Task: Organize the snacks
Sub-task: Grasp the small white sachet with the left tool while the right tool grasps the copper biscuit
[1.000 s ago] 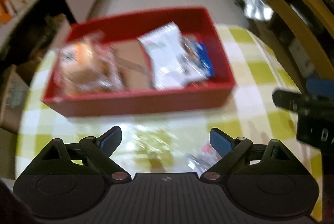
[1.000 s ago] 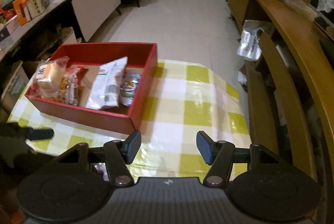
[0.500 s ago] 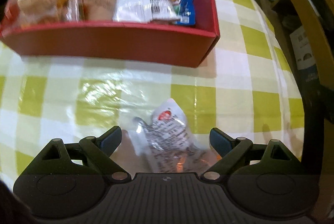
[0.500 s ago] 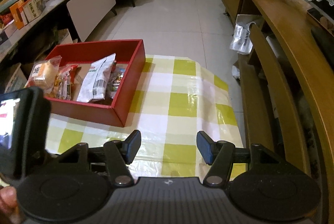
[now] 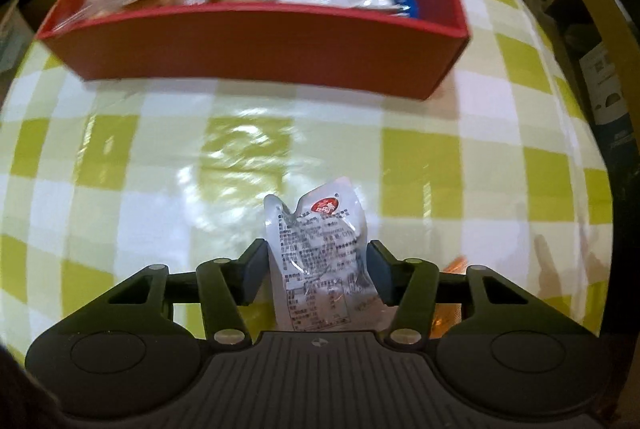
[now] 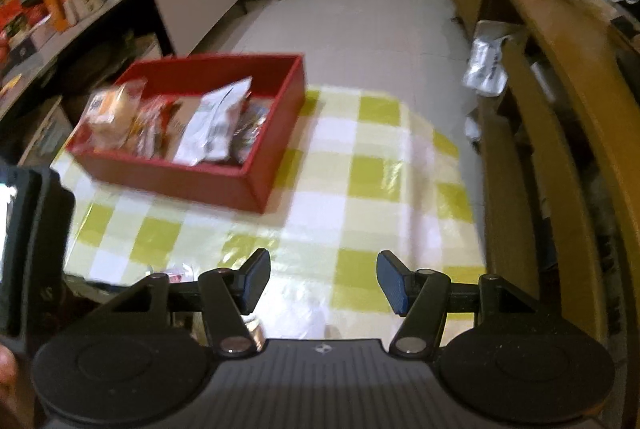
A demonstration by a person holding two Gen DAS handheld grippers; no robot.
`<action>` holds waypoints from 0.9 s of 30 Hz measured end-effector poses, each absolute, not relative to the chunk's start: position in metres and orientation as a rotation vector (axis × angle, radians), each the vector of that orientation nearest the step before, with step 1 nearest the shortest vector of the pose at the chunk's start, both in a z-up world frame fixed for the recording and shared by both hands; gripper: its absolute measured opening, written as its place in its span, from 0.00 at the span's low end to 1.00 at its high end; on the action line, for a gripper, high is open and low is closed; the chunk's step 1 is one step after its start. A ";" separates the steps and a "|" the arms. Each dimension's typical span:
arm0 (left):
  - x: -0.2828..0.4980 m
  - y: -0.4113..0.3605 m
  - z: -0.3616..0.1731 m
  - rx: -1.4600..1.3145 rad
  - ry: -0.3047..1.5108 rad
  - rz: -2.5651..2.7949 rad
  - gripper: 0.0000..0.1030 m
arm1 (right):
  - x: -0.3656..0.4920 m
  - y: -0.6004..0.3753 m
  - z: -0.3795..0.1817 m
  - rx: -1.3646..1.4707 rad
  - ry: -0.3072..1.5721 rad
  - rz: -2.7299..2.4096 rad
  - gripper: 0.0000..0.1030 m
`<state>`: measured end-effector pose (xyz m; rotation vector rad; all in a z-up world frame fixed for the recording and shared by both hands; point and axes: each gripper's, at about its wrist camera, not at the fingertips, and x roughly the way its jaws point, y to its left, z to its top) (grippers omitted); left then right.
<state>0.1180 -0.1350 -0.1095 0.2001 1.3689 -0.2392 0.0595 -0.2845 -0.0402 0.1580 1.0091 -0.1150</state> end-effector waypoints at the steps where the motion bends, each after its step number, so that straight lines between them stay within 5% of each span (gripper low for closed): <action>1: 0.115 -0.129 -0.108 0.210 1.369 -0.232 0.58 | 0.058 -0.280 -0.044 0.149 1.025 -0.103 0.66; 12: 0.102 -0.084 -0.096 0.240 1.342 -0.231 0.53 | 0.056 -0.243 -0.096 0.070 1.208 0.035 0.66; 16: 0.110 -0.094 -0.100 0.251 1.331 -0.237 0.76 | 0.062 -0.231 -0.105 0.073 1.243 0.089 0.66; 19: 0.111 -0.096 -0.100 0.261 1.318 -0.247 0.81 | 0.066 -0.220 -0.116 0.035 1.280 0.106 0.67; 24: 0.115 -0.094 -0.113 0.244 1.362 -0.230 0.85 | 0.066 -0.209 -0.123 -0.029 1.267 0.101 0.73; 27: 0.119 -0.088 -0.121 0.230 1.381 -0.208 0.85 | 0.066 -0.207 -0.126 -0.019 1.274 0.117 0.93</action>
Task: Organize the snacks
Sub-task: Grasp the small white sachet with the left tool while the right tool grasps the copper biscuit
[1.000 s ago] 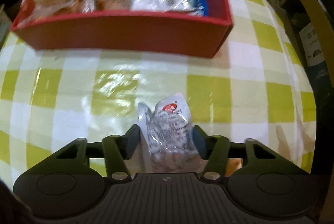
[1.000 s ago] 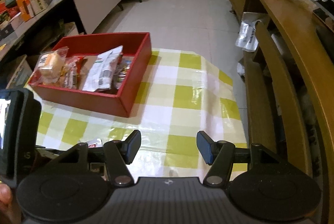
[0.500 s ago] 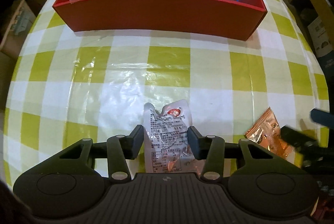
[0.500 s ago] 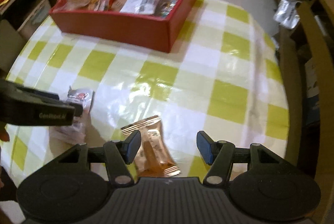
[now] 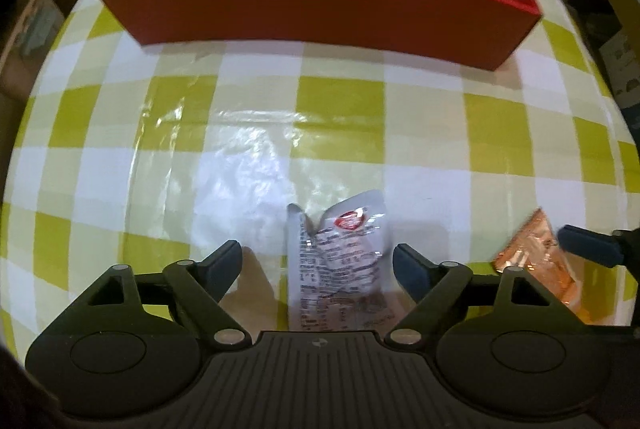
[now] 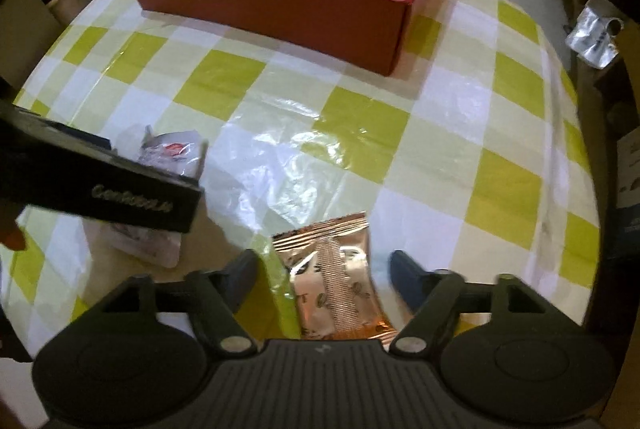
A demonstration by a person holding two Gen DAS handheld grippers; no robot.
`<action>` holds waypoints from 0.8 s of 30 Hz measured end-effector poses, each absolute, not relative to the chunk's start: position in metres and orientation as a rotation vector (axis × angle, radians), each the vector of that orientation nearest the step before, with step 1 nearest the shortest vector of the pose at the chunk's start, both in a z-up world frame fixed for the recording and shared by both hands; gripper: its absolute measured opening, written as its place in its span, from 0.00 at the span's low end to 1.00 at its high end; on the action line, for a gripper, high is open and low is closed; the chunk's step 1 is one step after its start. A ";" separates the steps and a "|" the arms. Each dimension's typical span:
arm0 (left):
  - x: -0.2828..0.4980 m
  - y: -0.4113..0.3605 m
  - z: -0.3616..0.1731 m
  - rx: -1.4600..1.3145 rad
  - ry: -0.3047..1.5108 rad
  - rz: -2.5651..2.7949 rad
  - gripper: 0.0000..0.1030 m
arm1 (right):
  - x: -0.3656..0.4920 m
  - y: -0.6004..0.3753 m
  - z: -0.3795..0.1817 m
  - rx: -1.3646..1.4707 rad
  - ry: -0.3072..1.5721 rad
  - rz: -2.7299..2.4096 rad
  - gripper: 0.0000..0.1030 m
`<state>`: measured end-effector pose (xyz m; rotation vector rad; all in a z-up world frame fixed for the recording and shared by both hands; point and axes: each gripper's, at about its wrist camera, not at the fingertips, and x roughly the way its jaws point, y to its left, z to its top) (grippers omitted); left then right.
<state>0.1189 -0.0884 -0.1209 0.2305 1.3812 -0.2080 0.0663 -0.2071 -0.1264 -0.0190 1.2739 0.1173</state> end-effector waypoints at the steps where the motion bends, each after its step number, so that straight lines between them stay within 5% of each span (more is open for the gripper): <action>1: 0.120 -0.087 -0.123 0.223 1.382 -0.203 0.90 | 0.066 -0.204 -0.130 -0.033 1.285 0.129 1.00; 6: 0.122 -0.080 -0.130 0.195 1.377 -0.170 1.00 | 0.064 -0.196 -0.135 -0.061 1.265 0.132 1.00; 14: 0.109 -0.087 -0.128 0.245 1.327 -0.162 1.00 | 0.057 -0.201 -0.133 -0.094 1.222 0.143 1.00; 19: 0.104 -0.088 -0.127 0.188 1.377 -0.207 0.94 | 0.051 -0.210 -0.121 -0.055 1.212 0.095 0.65; 24: 0.089 -0.096 -0.116 0.223 1.360 -0.264 0.70 | 0.045 -0.213 -0.117 -0.036 1.222 0.061 0.55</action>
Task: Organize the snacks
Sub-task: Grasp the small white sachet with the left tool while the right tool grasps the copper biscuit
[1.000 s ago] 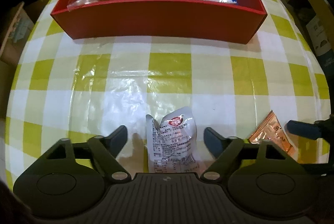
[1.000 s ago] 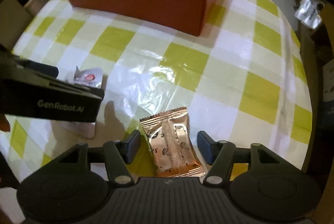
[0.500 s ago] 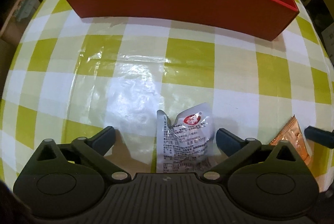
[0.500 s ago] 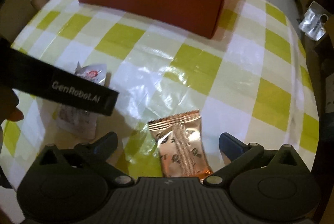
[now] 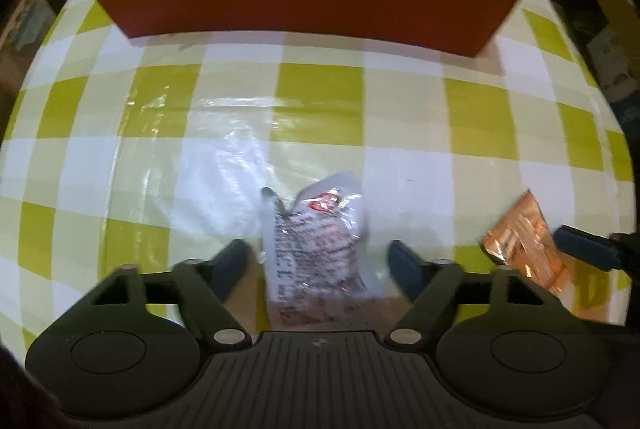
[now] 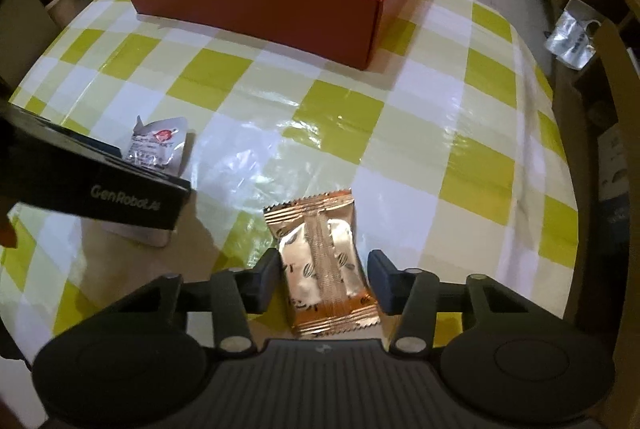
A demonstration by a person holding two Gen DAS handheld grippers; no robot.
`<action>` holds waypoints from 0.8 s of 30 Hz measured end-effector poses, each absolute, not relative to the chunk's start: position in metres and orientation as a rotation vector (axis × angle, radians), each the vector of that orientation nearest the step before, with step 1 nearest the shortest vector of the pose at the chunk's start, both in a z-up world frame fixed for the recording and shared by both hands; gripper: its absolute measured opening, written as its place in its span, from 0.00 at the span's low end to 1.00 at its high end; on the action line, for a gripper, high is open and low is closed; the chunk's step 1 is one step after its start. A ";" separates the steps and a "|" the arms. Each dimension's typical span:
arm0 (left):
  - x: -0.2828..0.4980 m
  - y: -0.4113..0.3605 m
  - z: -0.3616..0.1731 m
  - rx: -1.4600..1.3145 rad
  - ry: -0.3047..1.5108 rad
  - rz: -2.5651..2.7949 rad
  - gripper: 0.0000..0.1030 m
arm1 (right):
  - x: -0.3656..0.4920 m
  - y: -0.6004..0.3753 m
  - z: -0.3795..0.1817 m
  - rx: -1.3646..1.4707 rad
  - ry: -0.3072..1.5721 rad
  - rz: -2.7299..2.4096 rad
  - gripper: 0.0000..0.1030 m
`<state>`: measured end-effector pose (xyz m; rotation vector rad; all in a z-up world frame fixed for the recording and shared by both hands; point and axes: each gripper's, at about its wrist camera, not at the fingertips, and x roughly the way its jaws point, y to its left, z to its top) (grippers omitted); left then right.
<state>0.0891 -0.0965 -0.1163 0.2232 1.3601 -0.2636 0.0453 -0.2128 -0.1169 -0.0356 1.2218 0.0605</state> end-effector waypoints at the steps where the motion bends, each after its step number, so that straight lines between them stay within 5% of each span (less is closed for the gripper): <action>1: 0.087 -0.098 -0.114 0.230 1.360 -0.270 0.64 | 0.045 -0.211 -0.117 -0.034 1.225 0.064 0.53; 12: 0.070 -0.086 -0.104 0.246 1.359 -0.290 0.58 | 0.046 -0.200 -0.117 -0.016 1.228 0.055 0.59; 15: 0.071 -0.086 -0.105 0.271 1.342 -0.287 0.68 | 0.051 -0.201 -0.120 0.027 1.234 0.060 0.75; 19: 0.070 -0.098 -0.113 0.366 1.263 -0.255 0.75 | 0.055 -0.196 -0.122 0.005 1.242 0.041 0.81; 21: 0.070 -0.098 -0.113 0.375 1.245 -0.245 0.76 | 0.057 -0.193 -0.127 0.028 1.254 0.114 1.00; 24: 0.069 -0.099 -0.117 0.433 1.210 -0.210 0.95 | 0.056 -0.179 -0.132 -0.074 1.257 0.117 1.00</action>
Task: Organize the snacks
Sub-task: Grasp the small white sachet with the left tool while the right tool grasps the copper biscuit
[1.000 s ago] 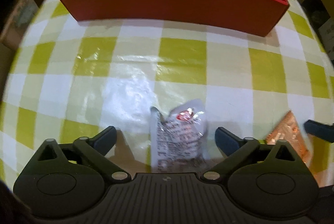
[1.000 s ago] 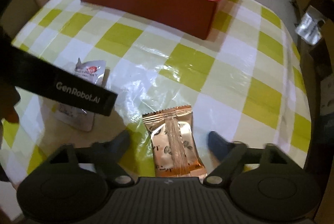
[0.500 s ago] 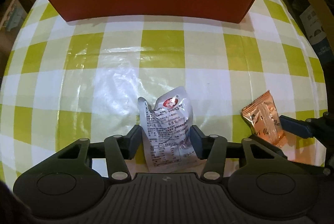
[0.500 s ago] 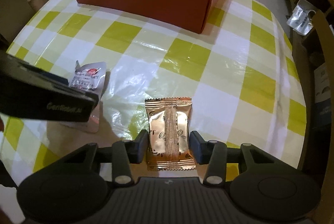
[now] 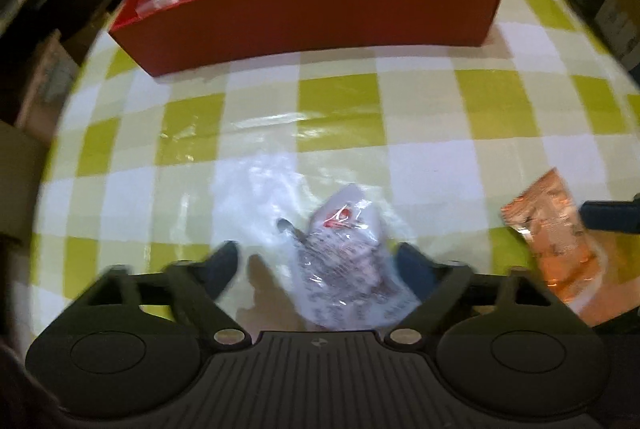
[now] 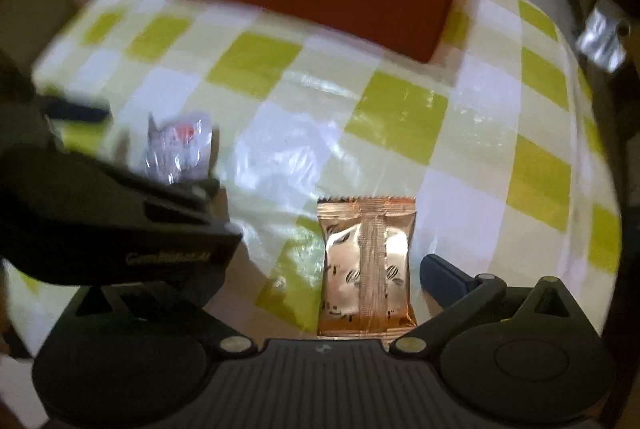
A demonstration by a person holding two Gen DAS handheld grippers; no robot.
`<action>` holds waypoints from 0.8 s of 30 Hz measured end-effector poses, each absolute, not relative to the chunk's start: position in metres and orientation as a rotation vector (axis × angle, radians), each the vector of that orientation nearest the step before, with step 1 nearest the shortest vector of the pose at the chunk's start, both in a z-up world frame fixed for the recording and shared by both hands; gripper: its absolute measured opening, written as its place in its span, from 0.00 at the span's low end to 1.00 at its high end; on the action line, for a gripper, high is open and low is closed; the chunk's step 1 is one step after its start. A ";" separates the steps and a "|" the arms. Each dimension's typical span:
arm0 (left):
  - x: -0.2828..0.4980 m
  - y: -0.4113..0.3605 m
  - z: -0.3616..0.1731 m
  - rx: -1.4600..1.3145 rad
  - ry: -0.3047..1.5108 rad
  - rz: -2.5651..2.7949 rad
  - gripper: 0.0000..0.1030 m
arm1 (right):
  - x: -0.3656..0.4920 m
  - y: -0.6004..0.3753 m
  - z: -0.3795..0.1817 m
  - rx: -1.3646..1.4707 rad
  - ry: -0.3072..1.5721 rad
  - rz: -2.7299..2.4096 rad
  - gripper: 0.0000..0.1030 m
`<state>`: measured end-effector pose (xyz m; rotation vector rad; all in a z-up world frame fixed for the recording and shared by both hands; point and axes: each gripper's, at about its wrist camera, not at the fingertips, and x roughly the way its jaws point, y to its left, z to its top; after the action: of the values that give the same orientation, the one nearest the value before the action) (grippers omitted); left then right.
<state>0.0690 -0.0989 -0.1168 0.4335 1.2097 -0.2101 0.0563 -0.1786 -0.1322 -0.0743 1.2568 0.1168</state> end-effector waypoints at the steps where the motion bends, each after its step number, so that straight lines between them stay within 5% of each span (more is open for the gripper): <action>1: 0.067 -0.100 -0.117 0.452 1.187 -0.209 0.95 | 0.055 -0.177 -0.132 -0.069 1.250 0.108 1.00; 14: 0.062 -0.096 -0.124 0.408 1.177 -0.229 1.00 | 0.052 -0.182 -0.125 -0.066 1.228 0.125 1.00; 17: 0.066 -0.083 -0.127 0.360 1.184 -0.255 1.00 | 0.051 -0.189 -0.123 -0.057 1.225 0.123 0.91; 22: 0.082 -0.063 -0.126 0.264 1.239 -0.269 1.00 | 0.054 -0.207 -0.117 -0.015 1.214 0.055 0.52; 24: 0.085 -0.059 -0.127 0.247 1.247 -0.269 1.00 | 0.055 -0.211 -0.117 -0.004 1.206 0.043 0.50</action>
<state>0.0851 -0.0594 -0.1271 0.2468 1.2473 -0.2693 0.0547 -0.2105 -0.1166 -0.0038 1.2064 0.0435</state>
